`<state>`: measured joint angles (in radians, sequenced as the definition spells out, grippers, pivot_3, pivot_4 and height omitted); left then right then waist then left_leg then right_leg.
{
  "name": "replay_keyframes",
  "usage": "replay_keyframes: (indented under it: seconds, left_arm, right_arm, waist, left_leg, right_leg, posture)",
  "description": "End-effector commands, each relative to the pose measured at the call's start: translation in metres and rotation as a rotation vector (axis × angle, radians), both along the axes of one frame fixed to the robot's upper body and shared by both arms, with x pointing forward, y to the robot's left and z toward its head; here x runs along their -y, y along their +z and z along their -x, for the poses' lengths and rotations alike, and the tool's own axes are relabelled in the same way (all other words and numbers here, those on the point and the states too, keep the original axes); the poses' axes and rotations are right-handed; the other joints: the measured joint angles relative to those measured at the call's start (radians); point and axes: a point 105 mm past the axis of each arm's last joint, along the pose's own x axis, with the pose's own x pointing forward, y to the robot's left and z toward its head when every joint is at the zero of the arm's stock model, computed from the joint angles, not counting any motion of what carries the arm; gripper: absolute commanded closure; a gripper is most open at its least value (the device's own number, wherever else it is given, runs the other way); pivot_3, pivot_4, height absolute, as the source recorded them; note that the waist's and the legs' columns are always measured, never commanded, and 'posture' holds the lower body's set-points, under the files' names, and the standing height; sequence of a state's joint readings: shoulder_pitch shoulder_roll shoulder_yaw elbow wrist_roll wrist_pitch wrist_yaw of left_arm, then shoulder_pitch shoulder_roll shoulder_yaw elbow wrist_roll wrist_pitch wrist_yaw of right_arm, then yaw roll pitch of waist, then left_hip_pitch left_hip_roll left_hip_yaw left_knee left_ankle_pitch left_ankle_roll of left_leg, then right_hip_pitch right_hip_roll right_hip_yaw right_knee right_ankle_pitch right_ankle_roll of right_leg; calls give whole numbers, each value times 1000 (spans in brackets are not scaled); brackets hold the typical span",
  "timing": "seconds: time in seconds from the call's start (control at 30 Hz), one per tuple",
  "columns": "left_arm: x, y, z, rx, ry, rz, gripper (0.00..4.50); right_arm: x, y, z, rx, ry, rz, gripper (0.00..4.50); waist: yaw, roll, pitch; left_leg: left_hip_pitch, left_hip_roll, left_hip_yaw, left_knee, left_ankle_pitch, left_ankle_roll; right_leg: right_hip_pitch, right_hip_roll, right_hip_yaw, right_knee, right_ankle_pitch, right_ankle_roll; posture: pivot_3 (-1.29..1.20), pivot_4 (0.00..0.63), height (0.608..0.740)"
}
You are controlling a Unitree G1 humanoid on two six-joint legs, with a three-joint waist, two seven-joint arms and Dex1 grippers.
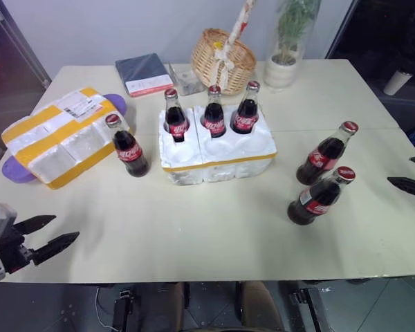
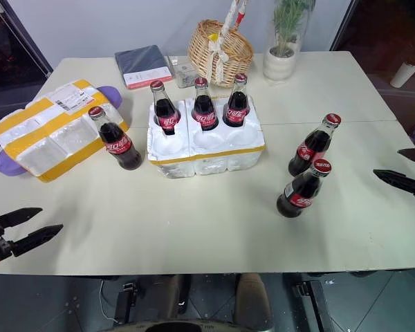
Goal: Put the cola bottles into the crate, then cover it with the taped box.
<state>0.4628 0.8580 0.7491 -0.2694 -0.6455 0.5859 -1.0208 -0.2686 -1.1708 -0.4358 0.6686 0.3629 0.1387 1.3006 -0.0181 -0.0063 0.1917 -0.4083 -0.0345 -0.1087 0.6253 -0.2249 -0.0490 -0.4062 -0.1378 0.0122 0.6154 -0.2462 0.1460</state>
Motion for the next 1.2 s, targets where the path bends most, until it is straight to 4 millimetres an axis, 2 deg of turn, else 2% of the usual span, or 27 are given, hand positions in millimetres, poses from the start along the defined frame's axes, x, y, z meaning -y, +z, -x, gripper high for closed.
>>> replay_keyframes:
  seconds: [0.03,0.33,0.43,0.53,0.6,0.67,0.83,0.93,1.03,1.2]
  left_arm:
    - [-4,4,-3,38,18,-52,53]
    - [-18,3,-10,68,79,-32,53]
    - [-17,11,-18,108,72,14,53]
    - [-13,23,-29,159,58,62,53]
    - [-8,35,-38,196,33,88,53]
    - [-4,43,-46,217,5,102,53]
    - [13,52,-85,250,-79,84,53]
    - [26,50,-105,244,-135,87,53]
    - [38,45,-121,238,-190,68,53]
    - [58,36,-148,230,-233,63,53]
  right_arm:
    - [1,11,-2,46,2,13,0]
    - [8,11,-2,71,-42,16,0]
    - [7,12,-2,60,-35,-7,0]
    - [5,26,1,84,-15,-26,0]
    - [-1,47,6,107,18,-91,0]
    - [-11,64,12,97,84,-136,0]
    - [-66,124,30,107,343,-164,0]
    - [-98,151,41,123,471,-182,0]
    - [-126,164,49,120,565,-184,0]
    - [-159,166,55,128,668,-170,0]
  waist:
    - [0,0,0]
    - [-1,1,0]
    - [0,1,0]
    - [2,1,0]
    - [1,1,0]
    - [2,5,2]
    - [1,8,1]
    - [-2,8,1]
    - [-1,7,2]
    - [6,6,2]
  left_leg:
    - [0,0,0,0,0,0]
    - [0,0,1,0,0,0]
    - [0,0,1,0,0,0]
    - [0,0,0,1,0,0]
    - [0,0,0,1,0,0]
    - [0,0,0,1,0,0]
    - [1,0,0,1,0,0]
    - [1,0,0,2,0,0]
    - [0,0,0,1,0,0]
    - [0,0,0,2,0,0]
  right_leg:
    - [0,0,0,0,0,0]
    - [0,0,0,0,0,0]
    - [0,0,0,0,0,0]
    - [1,0,0,0,0,0]
    - [1,0,0,1,0,0]
    - [1,0,1,1,0,0]
    - [0,1,1,3,0,1]
    - [0,1,1,3,1,1]
    - [0,1,1,3,2,3]
    - [-1,1,1,3,3,5]
  posture:
    - [0,150,736]
    - [0,150,736]
    - [0,150,736]
    - [0,150,736]
    - [0,150,736]
    - [0,150,736]
    - [0,150,736]
    - [0,150,736]
    - [0,150,736]
    - [0,150,736]
